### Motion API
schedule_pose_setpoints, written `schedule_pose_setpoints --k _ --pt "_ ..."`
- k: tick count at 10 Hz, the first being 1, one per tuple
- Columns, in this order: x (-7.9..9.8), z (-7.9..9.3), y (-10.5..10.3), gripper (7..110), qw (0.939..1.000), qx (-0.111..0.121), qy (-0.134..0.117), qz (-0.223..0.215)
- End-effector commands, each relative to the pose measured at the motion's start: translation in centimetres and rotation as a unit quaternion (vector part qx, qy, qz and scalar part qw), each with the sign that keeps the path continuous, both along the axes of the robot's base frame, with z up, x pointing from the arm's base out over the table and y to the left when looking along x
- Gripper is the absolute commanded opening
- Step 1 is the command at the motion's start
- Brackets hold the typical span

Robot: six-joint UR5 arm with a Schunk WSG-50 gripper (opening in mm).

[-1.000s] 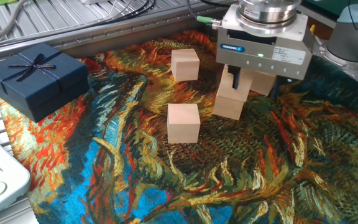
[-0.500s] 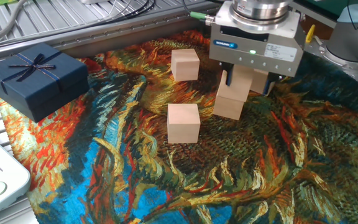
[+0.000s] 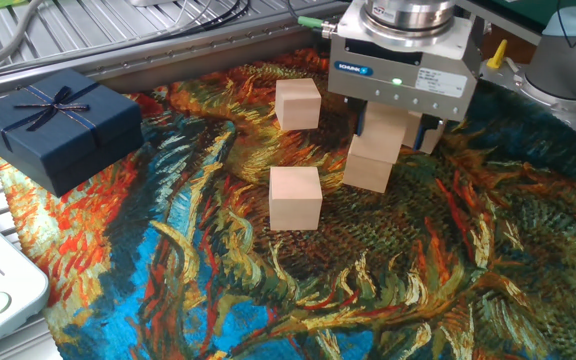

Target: Stack the blocks in a vertical line of five

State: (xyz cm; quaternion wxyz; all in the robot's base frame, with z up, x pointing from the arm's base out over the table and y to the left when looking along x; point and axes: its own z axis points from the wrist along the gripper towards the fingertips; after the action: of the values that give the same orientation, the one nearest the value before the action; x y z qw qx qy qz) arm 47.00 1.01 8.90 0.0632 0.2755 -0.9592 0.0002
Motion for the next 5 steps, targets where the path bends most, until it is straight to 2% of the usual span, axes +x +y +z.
schedule_pose_setpoints --k 1,5 --pt "-0.13 0.1 -0.06 66 1.0 0.003 0.004 0.0" --pt "-0.24 0.12 -0.33 66 1.0 -0.002 0.006 0.003"
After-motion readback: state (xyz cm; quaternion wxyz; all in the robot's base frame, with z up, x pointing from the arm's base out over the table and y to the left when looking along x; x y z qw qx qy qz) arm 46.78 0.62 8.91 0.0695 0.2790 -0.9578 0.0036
